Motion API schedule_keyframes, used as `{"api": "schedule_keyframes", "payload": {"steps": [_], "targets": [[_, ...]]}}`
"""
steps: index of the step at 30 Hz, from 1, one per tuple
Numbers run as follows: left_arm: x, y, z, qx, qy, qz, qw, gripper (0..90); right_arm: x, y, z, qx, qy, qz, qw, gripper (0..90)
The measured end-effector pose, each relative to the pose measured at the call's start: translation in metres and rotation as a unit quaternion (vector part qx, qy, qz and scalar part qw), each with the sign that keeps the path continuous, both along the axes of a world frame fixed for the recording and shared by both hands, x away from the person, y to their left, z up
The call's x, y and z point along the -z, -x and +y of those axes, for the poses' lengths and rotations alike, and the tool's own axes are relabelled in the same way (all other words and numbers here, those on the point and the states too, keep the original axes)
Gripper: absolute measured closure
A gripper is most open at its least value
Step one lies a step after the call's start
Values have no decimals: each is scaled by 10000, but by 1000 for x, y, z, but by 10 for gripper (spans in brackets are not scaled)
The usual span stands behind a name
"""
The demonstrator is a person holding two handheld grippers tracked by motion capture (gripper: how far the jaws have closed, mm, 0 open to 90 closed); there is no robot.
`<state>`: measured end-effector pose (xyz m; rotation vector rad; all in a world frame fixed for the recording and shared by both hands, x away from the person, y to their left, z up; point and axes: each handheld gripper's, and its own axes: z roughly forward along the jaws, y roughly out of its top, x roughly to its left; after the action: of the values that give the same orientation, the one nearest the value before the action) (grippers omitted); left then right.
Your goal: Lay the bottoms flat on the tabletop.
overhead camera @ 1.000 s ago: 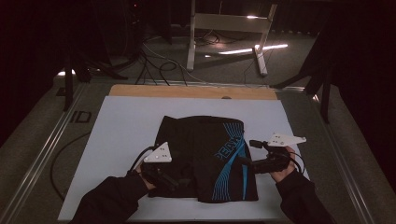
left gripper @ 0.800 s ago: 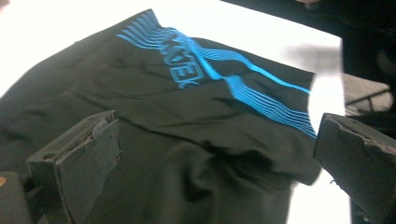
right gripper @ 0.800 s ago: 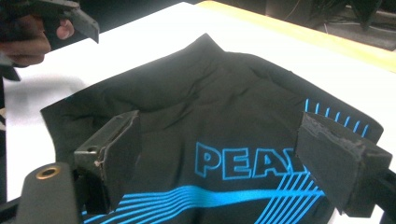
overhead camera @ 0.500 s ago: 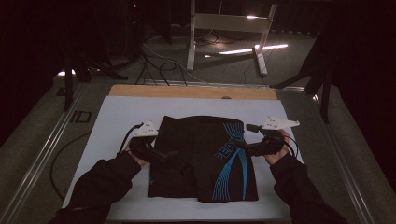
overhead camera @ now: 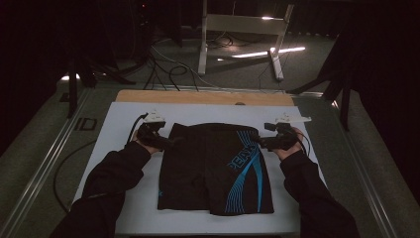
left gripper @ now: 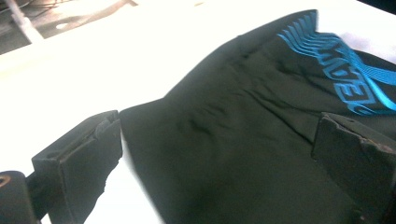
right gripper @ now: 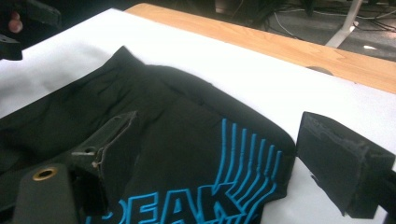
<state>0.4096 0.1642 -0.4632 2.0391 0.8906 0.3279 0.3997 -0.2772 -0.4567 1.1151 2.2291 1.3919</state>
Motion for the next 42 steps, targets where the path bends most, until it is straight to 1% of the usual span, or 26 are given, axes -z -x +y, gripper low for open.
{"api": "schedule_keyframes", "payload": {"steps": [5, 6, 8, 9, 11, 12, 13, 14, 16, 19, 21, 22, 23, 24, 25, 28, 29, 30, 31, 32, 34, 35, 37, 38, 41, 42], "targets": [[16, -23, 6, -232, -128, 152, 9995, 59, 17, -11, -2, 246, 230, 155, 9993, 152], [20, -28, 7, -265, -93, 216, 9994, 75, 21, -14, -2, 272, 253, 196, 9991, 162], [27, -37, 11, -364, -50, 329, 9988, 100, 27, -20, -2, 361, 323, 258, 9985, 225], [31, -41, 12, -405, -41, 370, 9985, 116, 30, -23, -2, 372, 308, 312, 9983, 244], [37, -48, 15, -453, 48, 433, 9980, 137, 35, -28, -1, 430, 318, 403, 9978, 290], [41, -52, 15, -491, 104, 494, 9975, 148, 38, -31, 0, 481, 391, 438, 9971, 319], [44, -56, 14, -508, 149, 577, 9969, 151, 40, -34, 1, 566, 461, 467, 9962, 320], [47, -59, 13, -532, 115, 629, 9965, 152, 42, -36, 1, 593, 473, 507, 9958, 324], [52, -64, 11, -565, 146, 683, 9960, 168, 46, -41, 1, 734, 570, 586, 9939, 328], [56, -71, 10, -598, 150, 748, 9953, 215, 51, -46, 1, 848, 552, 641, 9928, 349], [59, -75, 12, -593, 357, 906, 9935, 257, 53, -48, 0, 834, 533, 703, 9926, 394], [61, -77, 12, -545, 372, 988, 9929, 294, 54, -49, -1, 864, 546, 724, 9921, 436], [64, -78, 12, -517, 301, 1026, 9929, 321, 55, -50, -2, 813, 535, 744, 9925, 455], [66, -78, 13, -527, 322, 989, 9932, 341, 56, -51, -3, 805, 559, 769, 9922, 487], [66, -79, 13, -517, 379, 1010, 9928, 377, 57, -51, -3, 778, 530, 757, 9927, 512], [66, -81, 14, -431, 458, 1100, 9919, 443, 58, -54, -3, 786, 529, 825, 9921, 532], [66, -81, 12, -391, 429, 1096, 9923, 484, 58, -54, -3, 753, 590, 827, 9920, 608], [66, -81, 10, -331, 413, 1104, 9925, 522, 58, -55, -1, 766, 636, 805, 9918, 619], [66, -81, 8, -287, 400, 1100, 9927, 585, 58, -55, 0, 769, 673, 832, 9913, 687], [66, -80, 6, -309, 323, 1043, 9935, 635, 58, -55, 1, 736, 666, 851, 9914, 759], [62, -77, 5, -327, 384, 896, 9947, 759, 56, -56, 1, 776, 652, 859, 9911, 813], [59, -75, 5, -338, 412, 821, 9952, 784, 54, -57, 1, 756, 587, 865, 9916, 820], [52, -71, 5, -348, 368, 601, 9969, 799, 49, -57, -1, 798, 474, 804, 9924, 825], [48, -69, 5, -360, 362, 513, 9974, 803, 47, -58, -3, 796, 344, 811, 9929, 827], [36, -65, 6, -452, 405, 260, 9978, 804, 40, -61, -5, 768, 129, 780, 9939, 828], [33, -65, 7, -474, 474, 248, 9974, 804, 39, -62, -5, 792, 87, 734, 9941, 829]]}}
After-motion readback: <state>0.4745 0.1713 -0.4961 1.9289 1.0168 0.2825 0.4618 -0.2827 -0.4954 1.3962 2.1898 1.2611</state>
